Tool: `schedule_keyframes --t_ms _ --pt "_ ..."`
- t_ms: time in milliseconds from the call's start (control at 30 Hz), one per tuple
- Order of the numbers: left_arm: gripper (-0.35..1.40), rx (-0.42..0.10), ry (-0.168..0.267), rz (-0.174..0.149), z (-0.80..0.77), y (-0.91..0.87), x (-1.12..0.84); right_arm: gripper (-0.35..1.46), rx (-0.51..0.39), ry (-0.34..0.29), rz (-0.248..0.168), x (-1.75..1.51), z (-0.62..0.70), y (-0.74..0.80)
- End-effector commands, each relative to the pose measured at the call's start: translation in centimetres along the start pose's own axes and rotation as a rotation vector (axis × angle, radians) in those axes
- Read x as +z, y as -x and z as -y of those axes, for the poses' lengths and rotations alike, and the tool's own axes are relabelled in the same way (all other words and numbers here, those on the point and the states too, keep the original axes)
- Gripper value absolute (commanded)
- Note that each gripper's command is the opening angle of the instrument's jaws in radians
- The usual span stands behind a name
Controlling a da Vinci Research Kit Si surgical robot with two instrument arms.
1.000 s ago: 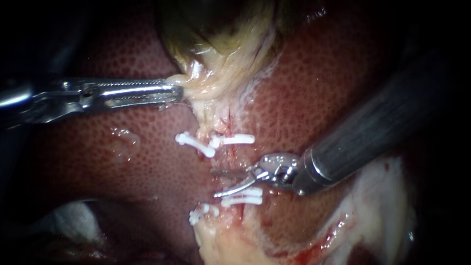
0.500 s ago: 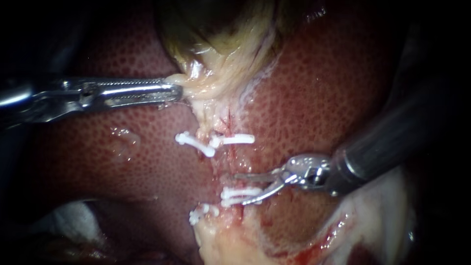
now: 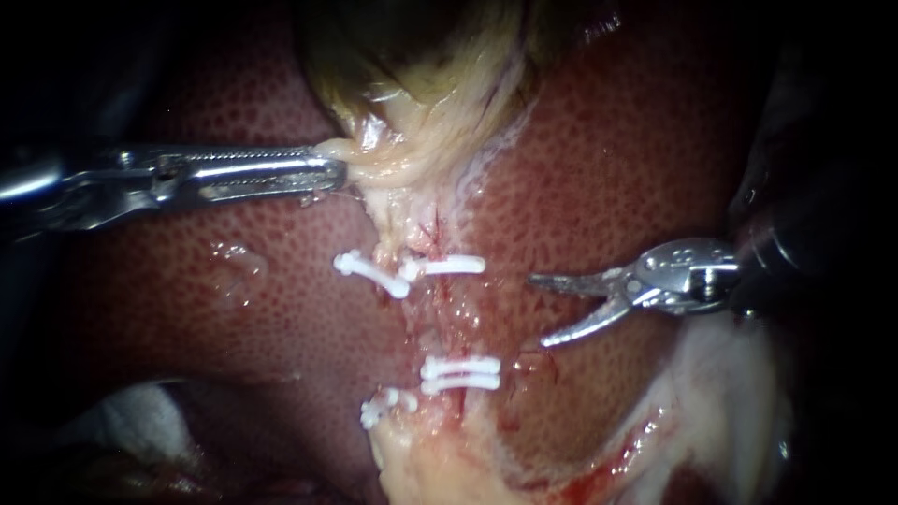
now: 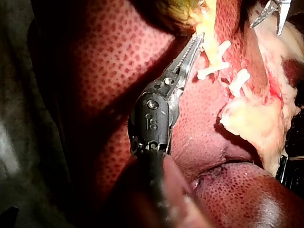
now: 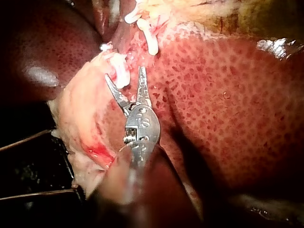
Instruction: Go back from the cut right tube
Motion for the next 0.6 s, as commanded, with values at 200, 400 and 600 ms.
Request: schedule_keyframes --t_ms 200,400,600 --pt "-0.35 0.008 -0.006 -0.006 0.06 0.15 0.14 1.43 -0.023 0.037 0.014 -0.02 0.03 -0.03" --pt "-0.35 0.028 0.002 0.028 0.14 0.47 0.49 1.43 -0.034 0.047 0.019 -0.03 0.03 -0.02" --pt "-0.35 0.015 0.011 0.054 0.17 0.64 0.75 1.43 -0.033 0.050 0.019 -0.05 0.04 -0.01"
